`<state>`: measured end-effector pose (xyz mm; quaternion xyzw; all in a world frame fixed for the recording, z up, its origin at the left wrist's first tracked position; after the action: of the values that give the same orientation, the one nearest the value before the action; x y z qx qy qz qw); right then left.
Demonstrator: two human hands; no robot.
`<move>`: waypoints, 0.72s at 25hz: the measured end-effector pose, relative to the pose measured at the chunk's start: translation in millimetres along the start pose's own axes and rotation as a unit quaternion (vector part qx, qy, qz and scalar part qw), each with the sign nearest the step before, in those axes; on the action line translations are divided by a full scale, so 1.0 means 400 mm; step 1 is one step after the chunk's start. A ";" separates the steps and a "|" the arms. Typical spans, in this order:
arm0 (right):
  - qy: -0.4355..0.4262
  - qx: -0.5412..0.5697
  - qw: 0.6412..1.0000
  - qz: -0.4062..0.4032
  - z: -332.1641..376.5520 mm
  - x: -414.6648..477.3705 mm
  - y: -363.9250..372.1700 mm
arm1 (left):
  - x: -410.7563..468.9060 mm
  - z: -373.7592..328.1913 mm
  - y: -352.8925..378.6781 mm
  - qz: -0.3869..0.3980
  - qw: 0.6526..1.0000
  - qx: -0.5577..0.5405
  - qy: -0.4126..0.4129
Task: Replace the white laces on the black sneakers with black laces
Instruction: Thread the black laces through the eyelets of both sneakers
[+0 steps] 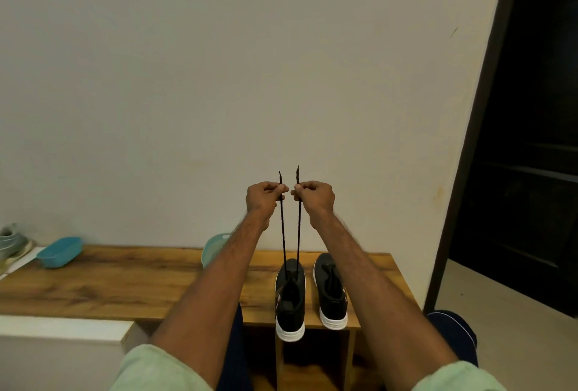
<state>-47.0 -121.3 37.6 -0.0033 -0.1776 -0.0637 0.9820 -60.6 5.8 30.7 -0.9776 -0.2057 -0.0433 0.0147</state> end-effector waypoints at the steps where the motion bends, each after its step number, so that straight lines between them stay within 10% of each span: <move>1: -0.005 -0.014 1.000 -0.001 0.008 -0.003 -0.005 | -0.004 -0.003 0.000 -0.005 1.000 0.007 0.004; 18: -0.044 -0.093 0.994 0.025 0.054 0.135 0.038 | 0.100 -0.063 0.020 -0.061 0.998 0.003 0.006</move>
<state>-2.3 -112.5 76.9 -0.1021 -0.2142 -0.0555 0.9698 -22.9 13.4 59.5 -0.9629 -0.2646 -0.0497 0.0167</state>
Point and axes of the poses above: each hand's wrist, its own x-axis towards the middle knuckle, its own y-axis out of the palm, z = x × y, the point moved 1 cm from there along x, towards the middle knuckle, and after that the axes turned 9 degrees about -y, right-handed, at the moved point
